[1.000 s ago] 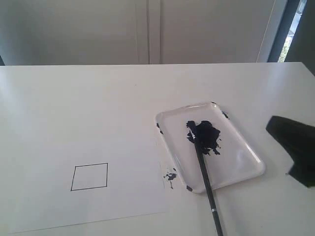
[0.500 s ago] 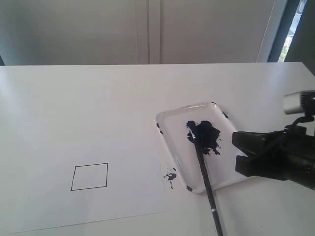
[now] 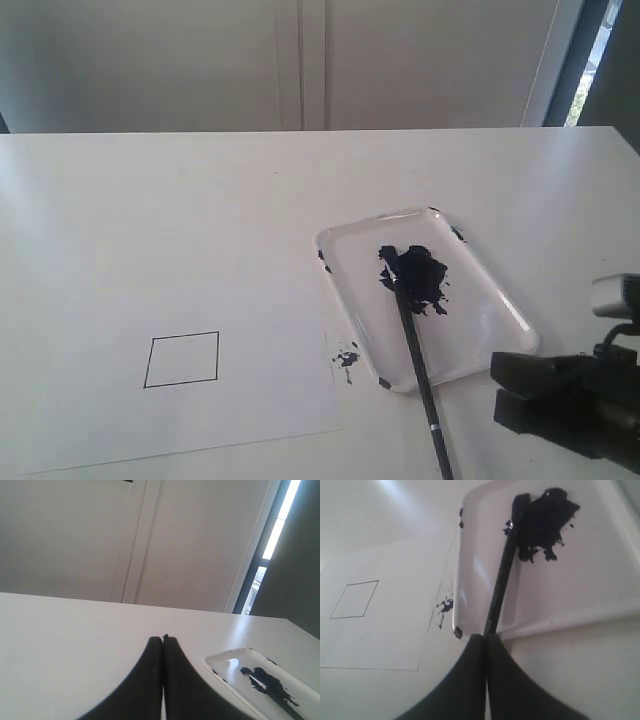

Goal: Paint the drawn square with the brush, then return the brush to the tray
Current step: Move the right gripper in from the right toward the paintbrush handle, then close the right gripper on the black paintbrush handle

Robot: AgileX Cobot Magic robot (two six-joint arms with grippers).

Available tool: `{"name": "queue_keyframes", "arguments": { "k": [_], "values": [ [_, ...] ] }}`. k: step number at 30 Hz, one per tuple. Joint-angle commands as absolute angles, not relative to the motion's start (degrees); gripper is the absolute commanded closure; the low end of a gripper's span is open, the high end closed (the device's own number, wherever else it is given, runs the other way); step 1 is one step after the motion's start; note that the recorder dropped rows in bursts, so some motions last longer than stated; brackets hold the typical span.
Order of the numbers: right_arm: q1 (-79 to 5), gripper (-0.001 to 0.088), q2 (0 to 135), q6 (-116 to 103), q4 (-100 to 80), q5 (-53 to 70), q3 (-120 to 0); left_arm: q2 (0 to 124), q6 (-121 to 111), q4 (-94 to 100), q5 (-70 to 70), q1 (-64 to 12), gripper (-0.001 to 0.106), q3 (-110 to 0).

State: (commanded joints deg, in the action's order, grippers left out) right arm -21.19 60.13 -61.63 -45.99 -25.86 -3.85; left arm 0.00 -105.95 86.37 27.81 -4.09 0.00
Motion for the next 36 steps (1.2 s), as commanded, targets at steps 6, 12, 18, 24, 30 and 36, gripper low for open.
{"name": "queue_keyframes", "arguments": {
  "k": [6,12,18,24,30,36],
  "values": [
    [-21.19,0.0868,60.13,-62.07,-43.43,-26.39,0.0,0.0,-105.95,86.37,27.81,-4.09,0.105,0.0],
    [-21.19,0.0865,60.13,-64.05,-41.4,-30.08,0.0,0.0,-105.95,86.37,27.81,-4.09,0.105,0.0],
    [-21.19,0.0684,60.24,-67.38,-40.59,-29.85,0.0,0.0,-105.95,86.37,27.81,-4.09,0.105,0.0],
    [-21.19,0.0242,63.66,-68.24,-40.47,-31.04,0.0,0.0,-105.95,86.37,27.81,-4.09,0.105,0.0],
    [-21.19,0.0188,71.63,-67.69,-40.23,-39.16,-1.05,0.0,-105.95,86.37,27.81,-4.09,0.105,0.0],
    [-23.46,0.0188,82.3,-65.1,-38.79,-42.38,-5.9,0.0,-105.95,86.37,27.81,-4.09,0.105,0.0]
  ]
}}
